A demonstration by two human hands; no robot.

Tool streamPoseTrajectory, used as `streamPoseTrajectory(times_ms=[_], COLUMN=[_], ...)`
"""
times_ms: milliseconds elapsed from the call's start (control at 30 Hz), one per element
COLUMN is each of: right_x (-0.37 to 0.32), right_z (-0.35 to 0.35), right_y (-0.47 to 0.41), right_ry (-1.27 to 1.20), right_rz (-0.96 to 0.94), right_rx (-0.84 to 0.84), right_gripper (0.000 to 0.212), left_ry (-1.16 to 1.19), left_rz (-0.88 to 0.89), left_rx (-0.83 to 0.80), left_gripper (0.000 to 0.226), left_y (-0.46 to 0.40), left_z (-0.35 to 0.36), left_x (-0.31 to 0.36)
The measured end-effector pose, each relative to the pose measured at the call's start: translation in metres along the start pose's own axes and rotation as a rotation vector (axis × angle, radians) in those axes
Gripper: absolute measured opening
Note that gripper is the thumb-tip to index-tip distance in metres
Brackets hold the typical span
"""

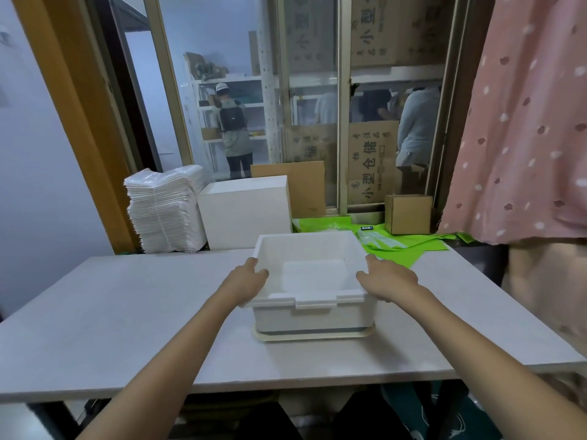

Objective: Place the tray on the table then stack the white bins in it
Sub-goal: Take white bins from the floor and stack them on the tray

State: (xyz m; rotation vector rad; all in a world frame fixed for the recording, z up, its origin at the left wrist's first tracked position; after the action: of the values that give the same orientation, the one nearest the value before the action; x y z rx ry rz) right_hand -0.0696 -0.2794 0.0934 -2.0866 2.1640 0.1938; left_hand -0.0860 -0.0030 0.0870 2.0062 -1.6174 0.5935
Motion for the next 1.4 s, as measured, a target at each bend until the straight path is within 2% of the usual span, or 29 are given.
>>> streamPoseTrajectory(times_ms=[67, 133, 167, 233, 467, 633, 733, 867, 1000, 1233, 1400], right_x=[-0.003, -0.015, -0.024, -0.052, -0.224, -0.350, -0.403, -0.441, -0.455, -0.439, -0.422], right_z=[-0.012, -0.033, -0.043, -0.055, -0.031, 0.002, 0.044, 0.126, 0.217, 0.354, 0.425], right_y=[0.000, 0.005, 0.008, 0.012, 0.038, 0.095, 0.141, 0.202, 0.248, 0.282, 0.292], right_ry=[0.074, 0.143, 0.146, 0.083, -0.050, -0.143, -0.170, -0.155, -0.067, 0.159, 0.276], right_rz=[-0.012, -0.067, -0.114, -0.230, -0.729, -0.948, -1.095, -1.247, -1.325, -1.260, -1.229], right_rx=[0.091, 0.307, 0.403, 0.485, 0.282, 0.208, 0.118, -0.033, -0.182, -0.453, -0.566], right_gripper=[0.049, 0.043, 0.039, 0.033, 0.045, 0.050, 0.051, 0.040, 0.042, 0.046, 0.047], left_ry=[0.103, 0.211, 0.235, 0.234, 0.112, 0.060, 0.049, 0.086, 0.085, 0.154, 0.220], left_rz=[-0.007, -0.021, -0.026, -0.034, -0.203, -0.385, -0.502, -0.653, -0.885, -1.109, -1.268], left_rx=[0.007, 0.046, 0.074, 0.144, 0.350, 0.562, 0.663, 0.694, 0.638, 0.466, 0.359], left_gripper=[0.054, 0.055, 0.056, 0.056, 0.058, 0.058, 0.049, 0.026, 0.038, 0.038, 0.040], left_y=[-0.002, -0.001, 0.000, 0.004, 0.042, 0.107, 0.158, 0.230, 0.290, 0.375, 0.415], left_z=[-0.007, -0.020, -0.028, -0.048, -0.128, -0.185, -0.196, -0.167, -0.104, 0.031, 0.118], left_x=[-0.003, -0.011, -0.015, -0.029, -0.129, -0.230, -0.299, -0.395, -0.484, -0.588, -0.629])
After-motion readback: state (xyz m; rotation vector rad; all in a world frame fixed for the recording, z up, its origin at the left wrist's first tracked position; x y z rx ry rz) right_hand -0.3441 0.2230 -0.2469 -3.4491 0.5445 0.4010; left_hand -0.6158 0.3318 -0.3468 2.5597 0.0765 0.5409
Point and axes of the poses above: each hand's wrist, its own y-axis away from the middle knuckle, its own z-axis out of the palm, x = y × z, the point moved 6 cm from there along -y, towards the middle knuckle, and after that the axes turned 1 degree about y, right-handed, at the moved point
